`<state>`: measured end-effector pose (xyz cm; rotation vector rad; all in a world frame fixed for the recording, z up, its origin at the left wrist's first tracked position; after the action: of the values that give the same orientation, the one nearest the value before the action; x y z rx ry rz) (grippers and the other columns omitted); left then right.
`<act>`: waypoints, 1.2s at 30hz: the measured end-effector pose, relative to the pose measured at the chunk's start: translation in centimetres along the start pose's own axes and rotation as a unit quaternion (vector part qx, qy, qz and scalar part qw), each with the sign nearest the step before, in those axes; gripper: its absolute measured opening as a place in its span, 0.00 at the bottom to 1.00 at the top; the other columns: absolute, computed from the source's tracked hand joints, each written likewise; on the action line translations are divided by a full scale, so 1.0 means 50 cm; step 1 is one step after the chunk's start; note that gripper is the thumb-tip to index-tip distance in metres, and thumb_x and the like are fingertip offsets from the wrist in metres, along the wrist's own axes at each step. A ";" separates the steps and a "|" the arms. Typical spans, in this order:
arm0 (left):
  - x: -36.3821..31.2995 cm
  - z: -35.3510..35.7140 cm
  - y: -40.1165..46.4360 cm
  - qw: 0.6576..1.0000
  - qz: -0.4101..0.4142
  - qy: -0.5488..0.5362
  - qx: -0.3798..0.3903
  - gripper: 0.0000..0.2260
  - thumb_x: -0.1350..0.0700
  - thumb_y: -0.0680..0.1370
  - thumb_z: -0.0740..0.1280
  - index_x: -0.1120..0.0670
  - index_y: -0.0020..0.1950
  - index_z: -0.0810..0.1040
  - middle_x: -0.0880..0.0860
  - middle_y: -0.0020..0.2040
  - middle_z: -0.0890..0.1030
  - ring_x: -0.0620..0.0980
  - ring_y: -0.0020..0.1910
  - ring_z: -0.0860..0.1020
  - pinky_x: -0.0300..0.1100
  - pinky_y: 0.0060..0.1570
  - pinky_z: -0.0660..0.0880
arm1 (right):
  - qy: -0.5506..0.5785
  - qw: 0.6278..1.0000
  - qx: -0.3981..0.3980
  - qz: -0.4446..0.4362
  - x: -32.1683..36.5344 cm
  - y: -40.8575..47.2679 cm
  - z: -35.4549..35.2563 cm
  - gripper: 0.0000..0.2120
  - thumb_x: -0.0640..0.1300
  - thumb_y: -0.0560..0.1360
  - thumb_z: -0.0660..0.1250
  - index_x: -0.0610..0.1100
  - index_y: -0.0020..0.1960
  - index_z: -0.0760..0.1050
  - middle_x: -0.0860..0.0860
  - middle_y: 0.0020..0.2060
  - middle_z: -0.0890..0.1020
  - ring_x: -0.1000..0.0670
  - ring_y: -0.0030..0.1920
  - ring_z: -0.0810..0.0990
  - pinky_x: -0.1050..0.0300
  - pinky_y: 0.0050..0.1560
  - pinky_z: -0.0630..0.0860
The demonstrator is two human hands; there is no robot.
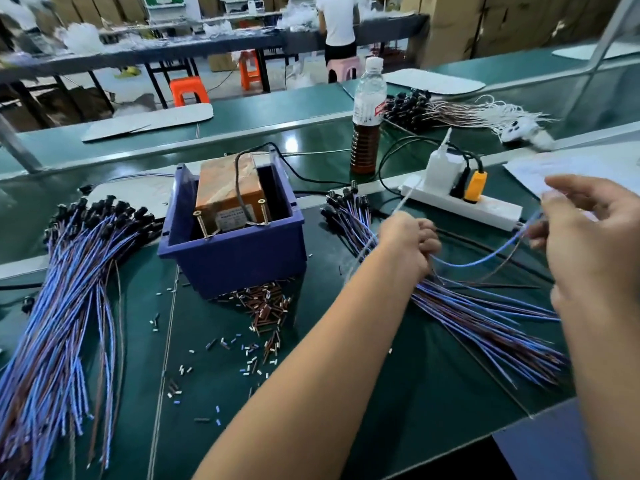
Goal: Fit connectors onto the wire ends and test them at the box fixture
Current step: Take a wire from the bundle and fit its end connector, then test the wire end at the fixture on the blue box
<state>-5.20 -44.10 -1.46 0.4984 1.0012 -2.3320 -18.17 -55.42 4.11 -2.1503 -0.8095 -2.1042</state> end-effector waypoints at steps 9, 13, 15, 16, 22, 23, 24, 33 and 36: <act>-0.090 -0.089 -0.005 0.974 0.179 -0.063 -0.125 0.13 0.66 0.85 0.50 0.58 0.44 0.69 0.50 0.26 0.66 0.42 0.15 0.61 0.32 0.16 0.55 | -0.335 0.894 0.149 -0.256 0.045 -0.099 0.121 0.20 0.51 0.74 0.76 0.52 0.65 0.81 0.44 0.72 0.70 0.38 0.67 0.69 0.43 0.66 0.70; -0.117 -0.102 0.003 0.963 0.217 -0.105 -0.122 0.16 0.64 0.87 0.52 0.57 0.40 0.69 0.49 0.23 0.66 0.41 0.15 0.62 0.31 0.16 0.56 | -0.326 0.842 0.370 -0.220 0.022 -0.155 0.182 0.14 0.55 0.82 0.67 0.53 0.64 0.82 0.49 0.51 0.87 0.43 0.55 0.82 0.45 0.58 0.75; -0.124 -0.106 0.005 0.958 0.233 -0.111 -0.126 0.17 0.63 0.87 0.52 0.58 0.40 0.70 0.50 0.26 0.67 0.41 0.16 0.63 0.31 0.17 0.58 | -0.254 0.864 0.387 -0.200 0.028 -0.160 0.177 0.09 0.51 0.81 0.70 0.51 0.59 0.84 0.52 0.38 0.84 0.46 0.42 0.82 0.48 0.47 0.78; -0.127 -0.109 0.006 0.955 0.240 -0.115 -0.129 0.17 0.63 0.88 0.52 0.59 0.40 0.71 0.51 0.28 0.67 0.41 0.16 0.64 0.31 0.17 0.59 | -0.232 0.872 0.378 -0.207 0.035 -0.157 0.170 0.07 0.49 0.80 0.71 0.51 0.56 0.84 0.54 0.34 0.82 0.49 0.37 0.79 0.50 0.42 0.76; -0.149 -0.116 0.005 0.936 0.296 -0.038 -0.185 0.14 0.61 0.85 0.62 0.57 0.41 0.80 0.51 0.32 0.75 0.43 0.25 0.72 0.34 0.27 0.71 | -0.384 0.801 0.423 -0.176 0.044 -0.112 0.135 0.11 0.53 0.82 0.67 0.51 0.46 0.83 0.51 0.35 0.82 0.46 0.38 0.80 0.52 0.39 0.74; -0.152 -0.118 0.005 0.930 0.305 0.001 -0.204 0.14 0.60 0.84 0.64 0.54 0.40 0.82 0.49 0.33 0.77 0.45 0.29 0.73 0.37 0.31 0.73 | -0.415 0.780 0.439 -0.163 0.038 -0.109 0.132 0.12 0.54 0.82 0.67 0.51 0.44 0.82 0.51 0.35 0.81 0.46 0.38 0.80 0.52 0.38 0.74; -0.155 -0.120 0.007 0.922 0.312 0.040 -0.224 0.14 0.59 0.83 0.66 0.52 0.39 0.83 0.48 0.34 0.79 0.46 0.32 0.74 0.39 0.37 0.75 | -0.429 0.769 0.449 -0.152 0.034 -0.109 0.132 0.13 0.54 0.82 0.67 0.51 0.42 0.81 0.51 0.35 0.81 0.47 0.37 0.80 0.53 0.37 0.74; -0.148 -0.156 -0.011 0.833 0.319 0.266 -0.366 0.10 0.54 0.82 0.68 0.53 0.40 0.75 0.48 0.35 0.77 0.51 0.38 0.79 0.40 0.43 0.73 | -0.444 0.812 0.355 -0.135 -0.009 -0.117 0.140 0.12 0.56 0.73 0.78 0.53 0.36 0.79 0.53 0.38 0.83 0.46 0.41 0.82 0.56 0.39 0.73; -0.137 -0.152 -0.017 0.836 0.295 0.293 -0.359 0.08 0.55 0.80 0.68 0.57 0.56 0.77 0.56 0.52 0.82 0.58 0.53 0.82 0.50 0.56 0.80 | -0.439 0.823 0.333 -0.134 -0.021 -0.123 0.146 0.13 0.55 0.70 0.80 0.52 0.36 0.79 0.52 0.37 0.82 0.45 0.41 0.81 0.56 0.39 0.72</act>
<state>0.53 -35.63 -2.38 1.0432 1.6070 -1.1314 -13.67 -47.74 0.44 -2.5359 -1.6512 -0.5158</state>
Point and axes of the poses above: each hand's wrist, its own y-axis towards the middle knuckle, its own z-axis out of the palm, x = y × z, the point moved 4 cm from there along y, towards the middle knuckle
